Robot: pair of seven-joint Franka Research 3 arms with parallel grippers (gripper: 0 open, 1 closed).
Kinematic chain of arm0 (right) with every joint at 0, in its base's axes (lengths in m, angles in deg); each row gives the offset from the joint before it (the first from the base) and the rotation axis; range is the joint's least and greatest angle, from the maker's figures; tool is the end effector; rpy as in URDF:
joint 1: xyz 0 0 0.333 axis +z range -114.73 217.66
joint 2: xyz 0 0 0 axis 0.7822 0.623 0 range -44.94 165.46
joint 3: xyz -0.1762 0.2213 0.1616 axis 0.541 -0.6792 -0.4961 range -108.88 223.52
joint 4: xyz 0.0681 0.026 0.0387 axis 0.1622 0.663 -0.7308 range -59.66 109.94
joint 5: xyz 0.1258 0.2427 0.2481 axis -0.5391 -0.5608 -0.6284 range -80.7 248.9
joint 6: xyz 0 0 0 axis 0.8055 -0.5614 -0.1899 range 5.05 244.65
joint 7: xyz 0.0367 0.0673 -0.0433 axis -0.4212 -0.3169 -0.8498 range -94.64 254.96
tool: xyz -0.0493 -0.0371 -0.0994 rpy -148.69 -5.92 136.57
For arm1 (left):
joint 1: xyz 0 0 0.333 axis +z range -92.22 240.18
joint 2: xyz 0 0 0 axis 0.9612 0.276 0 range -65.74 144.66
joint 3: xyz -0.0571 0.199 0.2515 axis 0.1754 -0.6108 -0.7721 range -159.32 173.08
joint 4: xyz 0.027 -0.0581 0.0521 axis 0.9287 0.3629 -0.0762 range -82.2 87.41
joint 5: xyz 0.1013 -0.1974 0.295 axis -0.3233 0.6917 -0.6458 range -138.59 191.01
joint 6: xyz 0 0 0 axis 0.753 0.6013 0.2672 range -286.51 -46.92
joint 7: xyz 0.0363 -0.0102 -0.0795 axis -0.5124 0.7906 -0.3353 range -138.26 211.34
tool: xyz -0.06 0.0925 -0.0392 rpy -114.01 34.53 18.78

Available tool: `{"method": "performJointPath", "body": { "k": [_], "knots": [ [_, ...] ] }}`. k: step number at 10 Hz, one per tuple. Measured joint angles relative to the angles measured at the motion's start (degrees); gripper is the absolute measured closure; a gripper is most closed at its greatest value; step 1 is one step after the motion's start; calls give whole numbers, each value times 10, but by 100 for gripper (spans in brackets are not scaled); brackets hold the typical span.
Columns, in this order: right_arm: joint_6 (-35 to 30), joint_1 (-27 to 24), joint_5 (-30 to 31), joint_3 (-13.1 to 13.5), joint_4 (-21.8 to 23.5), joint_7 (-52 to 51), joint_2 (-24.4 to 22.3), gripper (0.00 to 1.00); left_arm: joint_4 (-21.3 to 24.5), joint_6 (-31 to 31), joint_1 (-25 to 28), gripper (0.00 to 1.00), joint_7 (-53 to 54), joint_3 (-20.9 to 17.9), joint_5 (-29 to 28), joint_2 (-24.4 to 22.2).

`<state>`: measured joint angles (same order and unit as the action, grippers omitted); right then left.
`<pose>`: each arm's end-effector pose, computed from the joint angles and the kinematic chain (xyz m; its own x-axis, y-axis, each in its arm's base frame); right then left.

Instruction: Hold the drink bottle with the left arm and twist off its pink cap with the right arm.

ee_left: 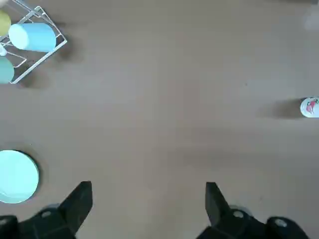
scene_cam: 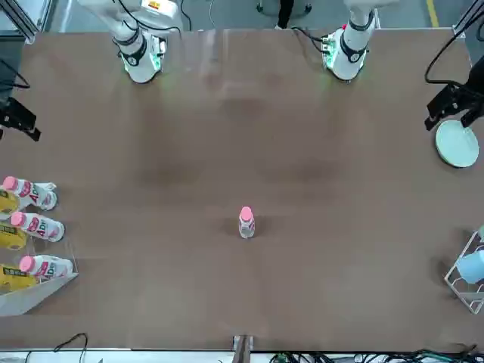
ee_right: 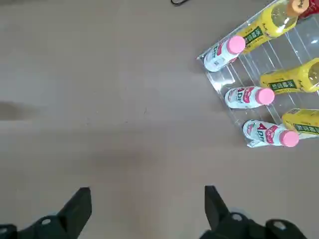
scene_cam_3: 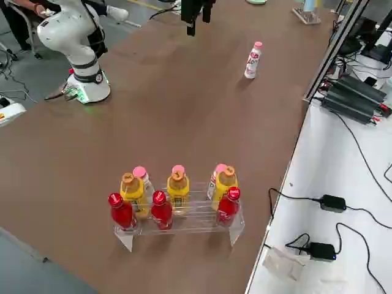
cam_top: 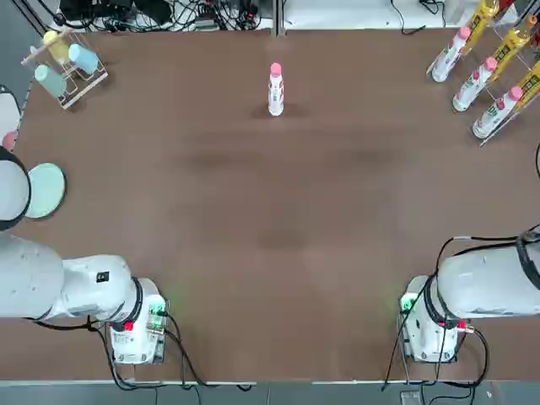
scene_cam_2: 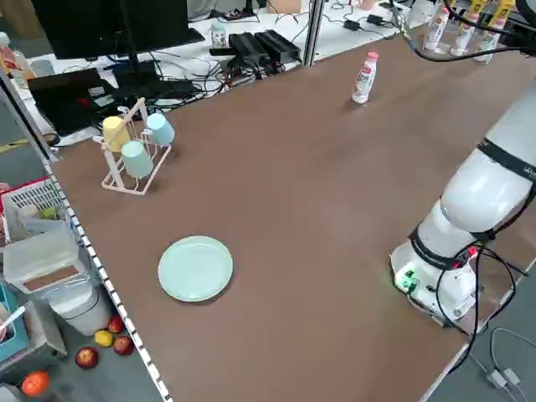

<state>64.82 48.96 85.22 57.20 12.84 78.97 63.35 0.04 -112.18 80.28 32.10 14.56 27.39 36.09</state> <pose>0.5383 -0.0248 0.6712 0.9987 -0.0224 0.0464 -0.0234 -0.9995 0.0202 0.5131 -0.0172 0.6638 0.9951 0.0531 0.0836 0.0517 -0.9985 0.0193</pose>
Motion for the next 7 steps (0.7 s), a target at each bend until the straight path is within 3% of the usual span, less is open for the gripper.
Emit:
{"method": "performJointPath", "body": {
  "k": [6, 7],
  "knots": [
    [0, 0, 0, 0, 0, 0, 0, 0, 0, -1, -1, 1, 31, 1, 5, 2],
    [0, 0, 0, 0, 0, 0, 0, 0, 0, -7, -2, 1, 53, 2, 35, 8]
  ]
}}
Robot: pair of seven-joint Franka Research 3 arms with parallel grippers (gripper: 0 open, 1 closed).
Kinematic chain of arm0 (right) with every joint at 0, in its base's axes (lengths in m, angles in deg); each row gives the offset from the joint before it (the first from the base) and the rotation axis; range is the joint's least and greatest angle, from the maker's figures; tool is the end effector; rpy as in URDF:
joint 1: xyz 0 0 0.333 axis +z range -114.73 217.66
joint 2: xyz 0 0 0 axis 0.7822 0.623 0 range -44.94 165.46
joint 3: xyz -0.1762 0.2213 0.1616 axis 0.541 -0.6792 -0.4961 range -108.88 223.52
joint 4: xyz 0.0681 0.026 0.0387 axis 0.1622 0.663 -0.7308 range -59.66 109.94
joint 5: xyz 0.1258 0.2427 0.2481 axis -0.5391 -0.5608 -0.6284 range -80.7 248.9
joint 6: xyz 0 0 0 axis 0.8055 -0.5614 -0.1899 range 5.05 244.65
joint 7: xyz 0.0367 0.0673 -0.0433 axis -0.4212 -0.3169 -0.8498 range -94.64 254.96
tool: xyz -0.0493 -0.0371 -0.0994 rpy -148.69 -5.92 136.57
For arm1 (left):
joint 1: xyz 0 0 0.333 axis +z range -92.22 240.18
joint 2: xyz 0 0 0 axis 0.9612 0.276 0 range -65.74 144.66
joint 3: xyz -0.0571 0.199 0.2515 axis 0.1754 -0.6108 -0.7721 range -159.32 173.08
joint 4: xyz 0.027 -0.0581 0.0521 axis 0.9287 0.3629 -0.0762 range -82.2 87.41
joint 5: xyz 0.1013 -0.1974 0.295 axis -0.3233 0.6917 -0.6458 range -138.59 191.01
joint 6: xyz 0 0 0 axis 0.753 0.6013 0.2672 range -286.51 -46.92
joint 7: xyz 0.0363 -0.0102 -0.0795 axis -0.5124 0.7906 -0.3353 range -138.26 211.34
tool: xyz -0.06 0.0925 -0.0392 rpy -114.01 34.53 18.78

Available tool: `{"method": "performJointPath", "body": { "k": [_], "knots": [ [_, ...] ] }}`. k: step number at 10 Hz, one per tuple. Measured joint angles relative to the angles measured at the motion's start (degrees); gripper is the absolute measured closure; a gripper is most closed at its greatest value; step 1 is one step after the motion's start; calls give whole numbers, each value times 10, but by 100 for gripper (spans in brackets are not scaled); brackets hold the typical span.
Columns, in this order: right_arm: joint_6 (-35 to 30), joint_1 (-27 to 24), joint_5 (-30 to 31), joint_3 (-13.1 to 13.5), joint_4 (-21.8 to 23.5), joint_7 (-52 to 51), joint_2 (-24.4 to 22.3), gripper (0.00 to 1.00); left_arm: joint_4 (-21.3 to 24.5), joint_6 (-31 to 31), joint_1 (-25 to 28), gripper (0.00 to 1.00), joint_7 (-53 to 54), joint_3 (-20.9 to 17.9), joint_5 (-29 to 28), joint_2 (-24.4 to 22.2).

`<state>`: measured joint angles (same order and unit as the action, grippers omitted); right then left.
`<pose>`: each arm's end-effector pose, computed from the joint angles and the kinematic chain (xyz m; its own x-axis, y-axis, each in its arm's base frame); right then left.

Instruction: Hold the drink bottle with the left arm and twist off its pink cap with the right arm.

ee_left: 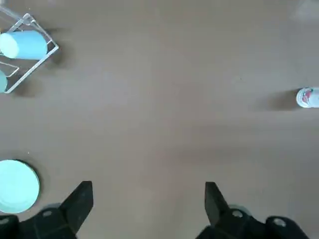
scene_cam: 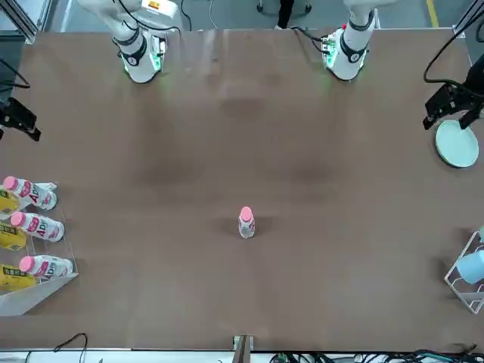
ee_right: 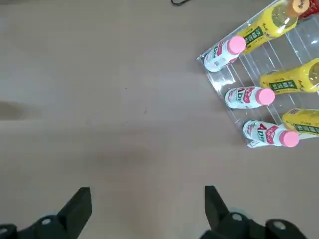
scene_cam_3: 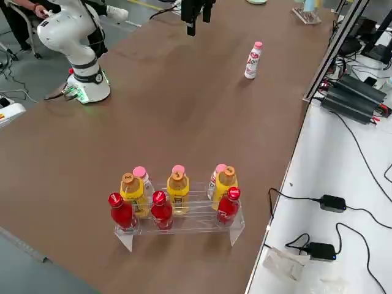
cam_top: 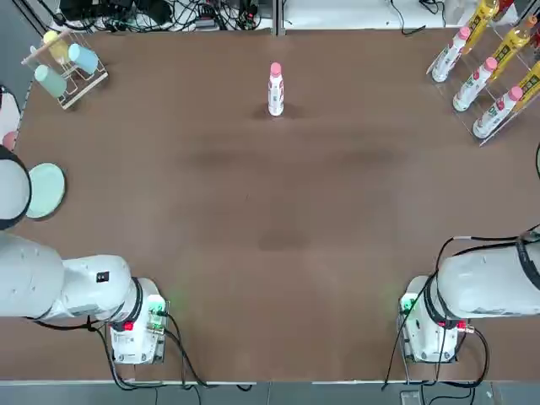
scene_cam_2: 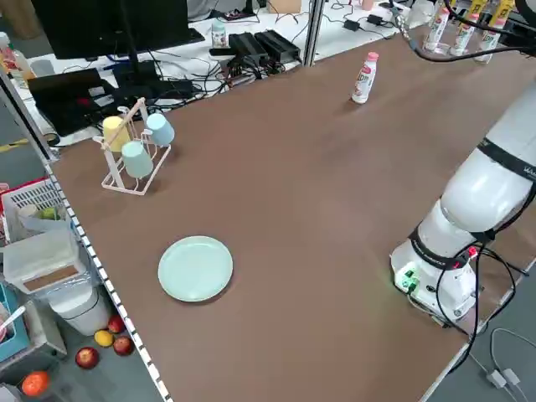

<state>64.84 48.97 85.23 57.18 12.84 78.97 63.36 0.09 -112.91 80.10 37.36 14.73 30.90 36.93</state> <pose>0.5384 -0.0245 0.6711 0.9987 -0.0219 0.0466 -0.0229 -0.9995 0.0204 0.5190 -0.0270 0.6574 0.9956 -0.0431 0.0832 -0.0493 -0.9960 0.0745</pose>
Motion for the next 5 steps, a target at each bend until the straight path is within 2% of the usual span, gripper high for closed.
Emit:
{"method": "performJointPath", "body": {
  "k": [3, 5],
  "knots": [
    [0, 0, 0, 0, 0, 0, 0, 0, 1, -29, 0, 2, 119, 0, 128, 47],
    [-1, 0, 0, -1, 0, 0, 0, 0, 2, -72, -4, 2, 235, 8, 176, 77]
  ]
}}
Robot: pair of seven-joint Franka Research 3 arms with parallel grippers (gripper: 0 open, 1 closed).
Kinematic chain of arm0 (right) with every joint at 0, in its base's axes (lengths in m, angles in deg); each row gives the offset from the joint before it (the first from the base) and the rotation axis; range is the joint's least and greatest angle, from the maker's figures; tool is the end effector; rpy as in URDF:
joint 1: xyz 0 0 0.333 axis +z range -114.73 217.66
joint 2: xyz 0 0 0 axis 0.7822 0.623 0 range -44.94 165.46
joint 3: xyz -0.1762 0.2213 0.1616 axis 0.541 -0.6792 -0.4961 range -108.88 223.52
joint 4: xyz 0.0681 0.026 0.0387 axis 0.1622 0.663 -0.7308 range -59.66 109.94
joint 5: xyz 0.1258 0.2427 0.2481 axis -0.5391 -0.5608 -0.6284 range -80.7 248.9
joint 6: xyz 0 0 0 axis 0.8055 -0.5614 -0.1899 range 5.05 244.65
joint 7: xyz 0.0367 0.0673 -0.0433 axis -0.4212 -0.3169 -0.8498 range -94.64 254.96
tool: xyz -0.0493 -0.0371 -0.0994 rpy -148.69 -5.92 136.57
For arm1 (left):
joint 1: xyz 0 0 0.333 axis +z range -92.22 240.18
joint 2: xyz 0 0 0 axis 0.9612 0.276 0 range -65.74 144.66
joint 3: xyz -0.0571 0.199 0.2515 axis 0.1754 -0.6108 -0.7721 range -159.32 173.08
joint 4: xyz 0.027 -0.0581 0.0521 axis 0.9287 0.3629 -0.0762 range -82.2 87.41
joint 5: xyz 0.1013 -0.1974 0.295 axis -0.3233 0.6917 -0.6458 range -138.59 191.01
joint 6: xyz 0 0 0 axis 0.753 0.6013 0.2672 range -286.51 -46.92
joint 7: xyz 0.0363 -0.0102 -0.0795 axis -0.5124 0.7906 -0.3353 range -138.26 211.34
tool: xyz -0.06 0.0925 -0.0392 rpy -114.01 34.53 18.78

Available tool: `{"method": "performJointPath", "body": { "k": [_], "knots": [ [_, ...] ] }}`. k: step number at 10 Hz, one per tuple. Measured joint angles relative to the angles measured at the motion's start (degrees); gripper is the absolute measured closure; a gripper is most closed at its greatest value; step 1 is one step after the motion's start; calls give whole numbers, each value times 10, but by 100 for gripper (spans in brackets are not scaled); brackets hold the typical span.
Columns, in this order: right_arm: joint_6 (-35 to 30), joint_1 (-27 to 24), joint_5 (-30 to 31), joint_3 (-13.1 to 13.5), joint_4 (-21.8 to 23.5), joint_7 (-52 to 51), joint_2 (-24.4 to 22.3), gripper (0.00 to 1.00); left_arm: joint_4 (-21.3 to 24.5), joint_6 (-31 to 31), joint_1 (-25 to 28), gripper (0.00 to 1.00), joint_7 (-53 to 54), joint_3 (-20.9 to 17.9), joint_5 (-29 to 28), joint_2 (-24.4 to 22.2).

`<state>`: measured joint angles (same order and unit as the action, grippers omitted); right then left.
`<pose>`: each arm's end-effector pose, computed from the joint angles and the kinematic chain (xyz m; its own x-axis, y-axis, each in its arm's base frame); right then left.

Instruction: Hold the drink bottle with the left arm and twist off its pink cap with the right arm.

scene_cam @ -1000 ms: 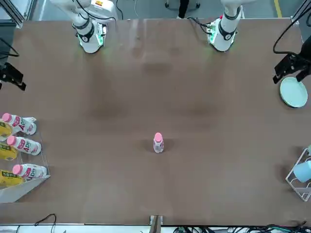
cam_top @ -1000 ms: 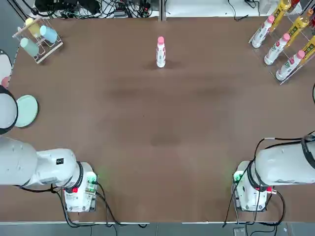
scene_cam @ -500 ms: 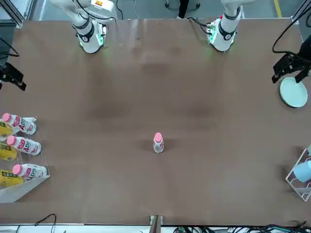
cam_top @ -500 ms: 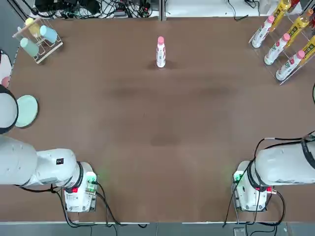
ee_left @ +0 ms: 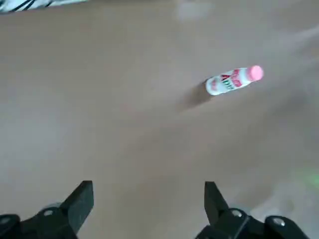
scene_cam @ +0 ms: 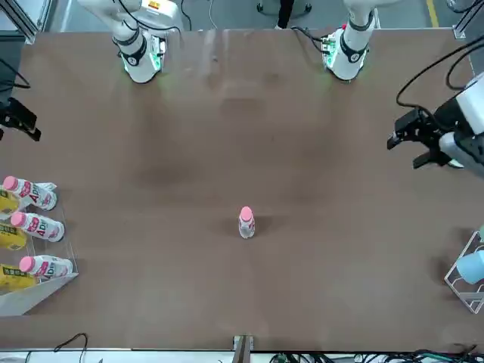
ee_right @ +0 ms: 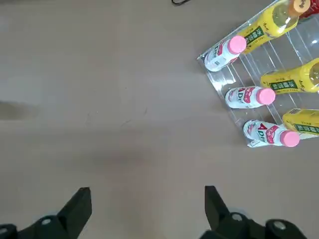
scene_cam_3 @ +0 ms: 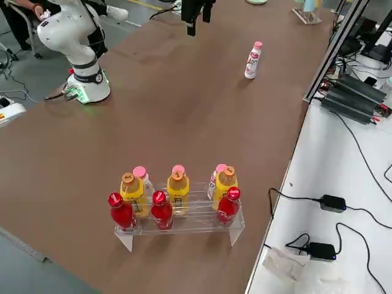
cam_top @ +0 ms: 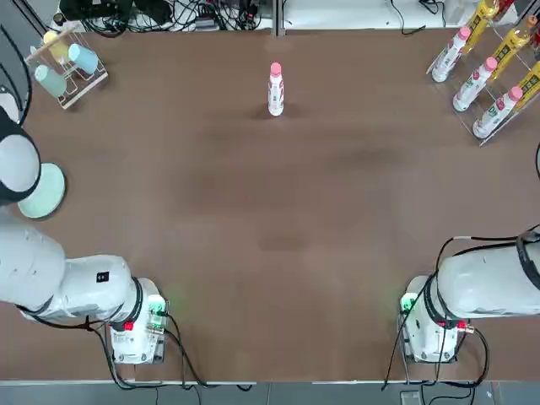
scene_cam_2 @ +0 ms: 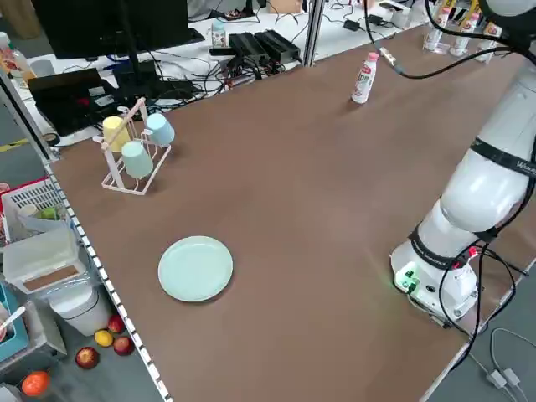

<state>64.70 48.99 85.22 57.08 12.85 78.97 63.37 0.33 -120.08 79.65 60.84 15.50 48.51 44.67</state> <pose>0.5383 -0.0234 0.6707 0.9988 -0.0199 0.0438 -0.0208 -0.9996 0.0201 0.5704 -0.0645 0.6024 0.9025 -0.3740 0.2137 -0.4272 -0.8408 0.3324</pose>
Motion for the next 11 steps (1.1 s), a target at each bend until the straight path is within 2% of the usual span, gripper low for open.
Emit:
{"method": "performJointPath", "body": {
  "k": [1, 3, 5, 7, 9, 11],
  "knots": [
    [-1, 0, 0, 0, 0, 0, 0, 0, 6, -33, -3, 2, 76, 15, 8, 11],
    [-5, 1, 0, -1, 0, 0, 0, 0, 54, -121, -4, 2, 255, 43, 40, 20],
    [-15, 0, 0, 0, 0, 0, 1, 0, 107, -195, -2, 2, 406, 46, 96, 21],
    [-18, 0, 0, 1, 1, 0, 2, 0, 166, -280, -1, 2, 555, 62, 208, 23],
    [-19, 3, -1, 0, 1, 0, 6, 0, 232, -366, -2, 2, 713, 96, 373, 40],
    [-18, 17, -2, -1, 1, -1, 13, 0, 250, -387, -4, 2, 832, 109, 491, 68]
  ]
}}
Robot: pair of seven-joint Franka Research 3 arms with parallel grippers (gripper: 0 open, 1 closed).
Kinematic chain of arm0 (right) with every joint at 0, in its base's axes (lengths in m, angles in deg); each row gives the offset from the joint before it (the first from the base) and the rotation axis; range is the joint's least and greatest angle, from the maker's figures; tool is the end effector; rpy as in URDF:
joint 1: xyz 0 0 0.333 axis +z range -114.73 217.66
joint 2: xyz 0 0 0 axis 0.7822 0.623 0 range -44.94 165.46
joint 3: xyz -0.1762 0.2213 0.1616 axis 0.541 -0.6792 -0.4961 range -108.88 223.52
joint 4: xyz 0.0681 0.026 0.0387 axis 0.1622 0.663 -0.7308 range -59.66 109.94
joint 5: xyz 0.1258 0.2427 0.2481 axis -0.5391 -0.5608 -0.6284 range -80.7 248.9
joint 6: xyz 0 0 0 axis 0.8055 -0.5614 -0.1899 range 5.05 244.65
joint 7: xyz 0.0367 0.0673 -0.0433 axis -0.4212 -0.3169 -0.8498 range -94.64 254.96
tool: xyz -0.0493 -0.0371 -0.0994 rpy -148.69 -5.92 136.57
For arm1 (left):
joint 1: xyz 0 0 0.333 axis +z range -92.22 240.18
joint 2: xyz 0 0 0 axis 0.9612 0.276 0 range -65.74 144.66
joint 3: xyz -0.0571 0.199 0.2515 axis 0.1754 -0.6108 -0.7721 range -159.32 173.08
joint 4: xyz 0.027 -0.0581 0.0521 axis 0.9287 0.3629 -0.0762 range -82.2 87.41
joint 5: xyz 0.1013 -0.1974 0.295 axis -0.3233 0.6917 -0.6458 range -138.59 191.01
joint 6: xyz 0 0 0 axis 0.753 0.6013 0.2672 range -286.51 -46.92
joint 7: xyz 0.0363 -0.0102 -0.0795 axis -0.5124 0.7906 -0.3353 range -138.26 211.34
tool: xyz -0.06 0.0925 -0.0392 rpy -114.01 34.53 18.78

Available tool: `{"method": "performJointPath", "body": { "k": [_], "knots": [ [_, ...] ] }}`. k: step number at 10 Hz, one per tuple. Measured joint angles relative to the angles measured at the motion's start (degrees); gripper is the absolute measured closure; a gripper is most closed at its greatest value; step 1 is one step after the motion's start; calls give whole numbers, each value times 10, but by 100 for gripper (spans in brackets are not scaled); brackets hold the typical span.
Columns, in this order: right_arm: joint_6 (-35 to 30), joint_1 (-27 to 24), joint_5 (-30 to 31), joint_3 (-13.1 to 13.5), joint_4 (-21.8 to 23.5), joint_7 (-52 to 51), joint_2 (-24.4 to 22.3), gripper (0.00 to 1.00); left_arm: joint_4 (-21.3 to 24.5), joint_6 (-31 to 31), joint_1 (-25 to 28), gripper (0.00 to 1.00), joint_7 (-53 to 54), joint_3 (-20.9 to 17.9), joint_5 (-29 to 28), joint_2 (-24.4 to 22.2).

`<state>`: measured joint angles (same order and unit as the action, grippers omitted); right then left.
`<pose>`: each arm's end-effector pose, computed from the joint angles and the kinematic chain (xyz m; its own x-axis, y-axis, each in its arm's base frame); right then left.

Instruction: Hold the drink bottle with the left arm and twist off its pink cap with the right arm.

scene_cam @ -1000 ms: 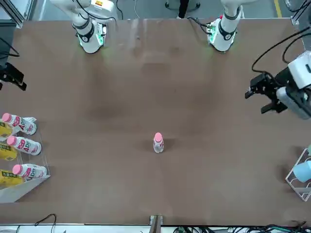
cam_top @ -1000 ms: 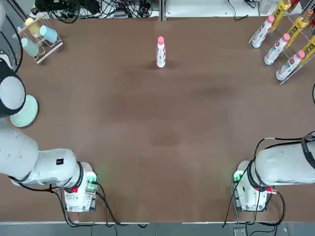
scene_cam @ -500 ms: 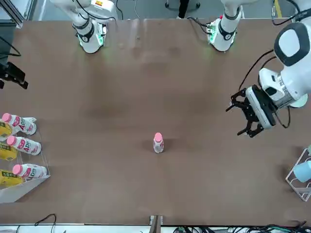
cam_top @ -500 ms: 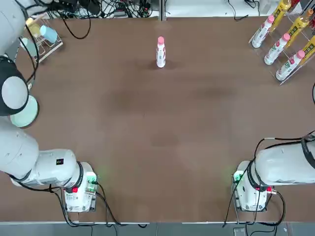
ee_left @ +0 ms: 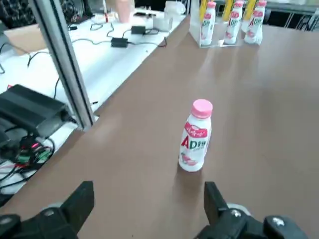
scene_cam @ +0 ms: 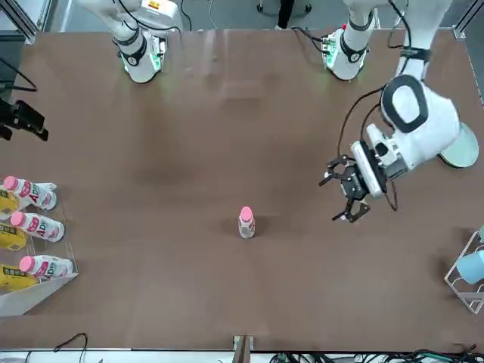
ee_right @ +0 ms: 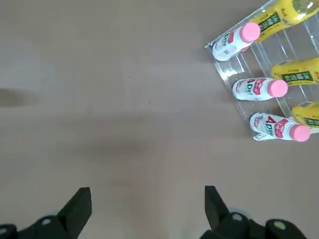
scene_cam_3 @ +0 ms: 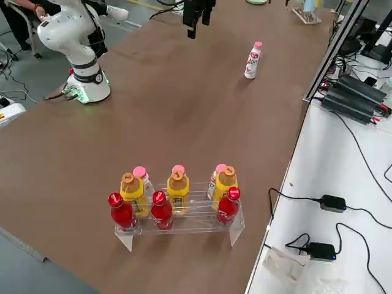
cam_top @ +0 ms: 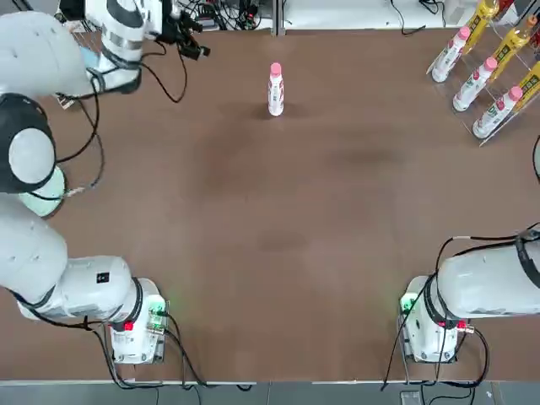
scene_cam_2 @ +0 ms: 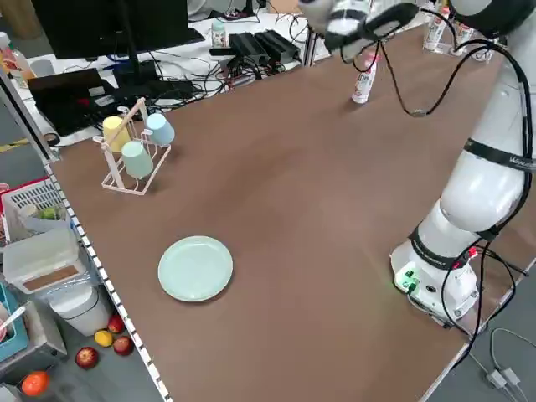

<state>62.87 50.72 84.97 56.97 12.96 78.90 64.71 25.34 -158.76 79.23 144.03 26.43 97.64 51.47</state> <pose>0.5428 -0.0057 0.6543 0.9998 0.0134 -0.0133 0.0135 -0.9998 0.0143 0.5814 -0.1536 0.4061 0.1997 -0.5186 0.8313 -0.9358 -0.3526 0.0049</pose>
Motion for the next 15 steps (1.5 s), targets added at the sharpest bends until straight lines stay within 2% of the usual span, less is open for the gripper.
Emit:
{"method": "performJointPath", "body": {
  "k": [2, 4, 7, 9, 12, 15],
  "knots": [
    [-5, 20, 0, 0, 0, 0, 4, 0, 1, -4, -1, 2, 111, 15, 115, 35],
    [-36, 20, 0, 1, 0, 0, 4, 0, 1, -11, -18, 2, 225, 21, 227, 85],
    [-37, 18, -3, 3, -1, -1, 4, 0, -7, -12, -32, 3, 324, 27, 316, 148],
    [-30, 19, -7, 3, -1, -4, 4, 0, -22, -12, -48, 3, 359, 32, 342, 185],
    [-20, 19, -7, 3, -3, -23, 4, 0, -45, -12, -83, 4, 367, 32, 346, 219],
    [-20, 20, -8, 2, -5, -25, 4, 0, -62, -12, -89, 4, 372, 31, 346, 246]
  ]
}}
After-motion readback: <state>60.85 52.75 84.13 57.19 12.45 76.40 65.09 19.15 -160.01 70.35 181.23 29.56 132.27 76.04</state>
